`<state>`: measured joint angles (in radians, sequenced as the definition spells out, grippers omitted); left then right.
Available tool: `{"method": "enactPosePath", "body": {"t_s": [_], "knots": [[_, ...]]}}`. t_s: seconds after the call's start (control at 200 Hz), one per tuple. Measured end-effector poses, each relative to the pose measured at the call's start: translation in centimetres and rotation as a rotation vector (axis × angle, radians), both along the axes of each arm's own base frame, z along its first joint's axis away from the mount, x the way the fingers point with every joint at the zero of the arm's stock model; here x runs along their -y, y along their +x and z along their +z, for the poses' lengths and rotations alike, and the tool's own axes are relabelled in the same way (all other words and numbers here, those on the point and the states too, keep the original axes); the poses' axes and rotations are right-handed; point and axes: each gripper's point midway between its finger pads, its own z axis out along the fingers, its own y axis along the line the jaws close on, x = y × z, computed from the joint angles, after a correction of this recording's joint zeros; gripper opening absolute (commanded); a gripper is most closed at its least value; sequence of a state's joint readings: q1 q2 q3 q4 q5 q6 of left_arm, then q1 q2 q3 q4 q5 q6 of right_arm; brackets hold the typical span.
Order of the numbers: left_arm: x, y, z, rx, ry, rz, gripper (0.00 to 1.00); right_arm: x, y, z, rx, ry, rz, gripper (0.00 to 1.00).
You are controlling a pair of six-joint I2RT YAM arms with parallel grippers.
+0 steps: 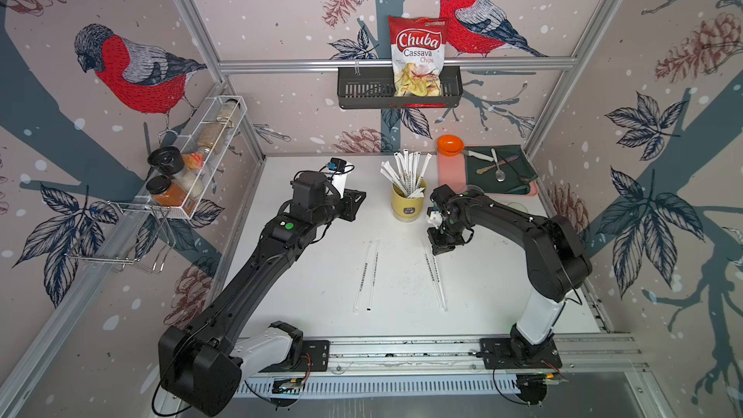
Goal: Take the straws out of the storage container
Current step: Place the straw at the center of the board.
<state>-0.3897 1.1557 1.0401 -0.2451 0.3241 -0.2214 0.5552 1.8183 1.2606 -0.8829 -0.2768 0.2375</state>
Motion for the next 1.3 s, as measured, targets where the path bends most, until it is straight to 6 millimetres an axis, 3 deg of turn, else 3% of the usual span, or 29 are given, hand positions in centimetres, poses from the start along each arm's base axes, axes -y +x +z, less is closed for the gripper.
{"method": "enactPosePath", "body": {"t_s": [0.54, 0.655, 0.895, 1.141, 1.301], "knots": [[0.3, 0.1, -0.6, -0.018, 0.001, -0.011, 0.25, 0.2, 1.2, -1.8, 0.014, 0.000, -0.019, 0.00], [0.3, 0.1, -0.6, -0.018, 0.001, -0.011, 0.25, 0.1, 1.3, -2.0, 0.013, 0.003, -0.019, 0.05], [0.3, 0.1, -0.6, -0.018, 0.002, -0.011, 0.25, -0.2, 1.4, -1.9, 0.020, 0.017, -0.021, 0.31], [0.3, 0.2, -0.6, -0.018, 0.002, -0.010, 0.25, -0.4, 1.6, -0.6, 0.048, 0.041, -0.025, 0.30], [0.1, 0.1, -0.7, -0.016, 0.005, -0.003, 0.25, 0.1, 2.1, 2.2, 0.122, 0.074, -0.064, 0.29]]}}
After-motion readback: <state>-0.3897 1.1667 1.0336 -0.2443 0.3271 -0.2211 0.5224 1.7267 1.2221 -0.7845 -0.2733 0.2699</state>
